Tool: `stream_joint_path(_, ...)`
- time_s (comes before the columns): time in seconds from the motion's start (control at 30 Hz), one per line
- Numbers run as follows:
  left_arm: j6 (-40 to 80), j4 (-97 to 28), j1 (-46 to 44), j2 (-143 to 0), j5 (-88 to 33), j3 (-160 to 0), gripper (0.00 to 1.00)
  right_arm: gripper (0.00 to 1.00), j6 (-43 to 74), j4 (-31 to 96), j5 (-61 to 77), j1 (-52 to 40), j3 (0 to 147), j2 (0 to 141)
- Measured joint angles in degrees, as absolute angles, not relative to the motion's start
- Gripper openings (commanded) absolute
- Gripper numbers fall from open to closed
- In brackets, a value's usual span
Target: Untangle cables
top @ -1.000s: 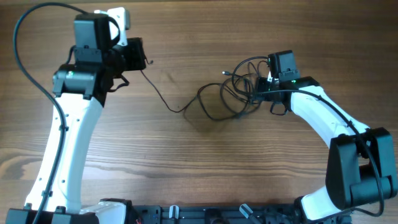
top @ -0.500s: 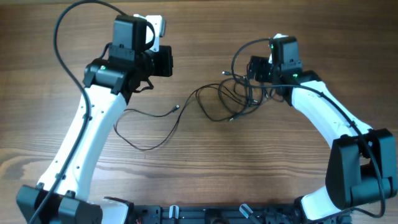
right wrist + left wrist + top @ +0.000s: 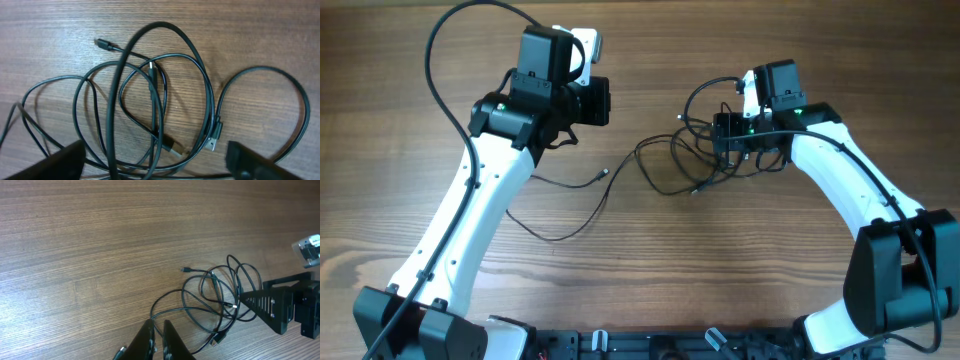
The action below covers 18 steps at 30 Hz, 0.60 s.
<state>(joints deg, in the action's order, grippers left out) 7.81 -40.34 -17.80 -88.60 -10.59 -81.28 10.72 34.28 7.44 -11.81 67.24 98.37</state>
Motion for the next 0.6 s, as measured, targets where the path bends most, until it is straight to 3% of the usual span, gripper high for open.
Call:
stream_joint_path(0.03, 7.8, -40.4, -17.8, -88.6, -10.6, -81.3, 0.08, 0.74, 11.6, 34.3, 7.3, -11.8, 67.2, 98.4)
stream_joint_path(0.1, 7.8, -40.6, -17.8, -88.6, -10.6, -81.3, 0.08, 0.56, 13.0, 34.3, 7.3, -11.8, 67.0, 98.4)
stream_joint_path(0.17, 7.8, -40.7, -17.8, -88.6, -10.6, -81.3, 0.08, 0.17, 14.3, 34.5, 7.2, -11.8, 66.5, 98.4)
stream_joint_path(0.2, 7.8, -40.8, -17.8, -88.6, -10.6, -81.3, 0.08, 0.05, 14.5, 34.3, 7.2, -11.8, 66.3, 98.4)
stream_joint_path(0.43, 7.8, -40.6, -17.8, -88.6, -10.6, -79.4, 0.09, 0.04, 16.3, 31.4, 9.5, -11.8, 66.2, 98.3)
stream_joint_path(0.6, 7.8, -34.8, -17.8, -88.7, -16.3, -71.1, 0.11, 0.04, 16.4, 38.5, 7.3, -11.8, 71.5, 90.6)
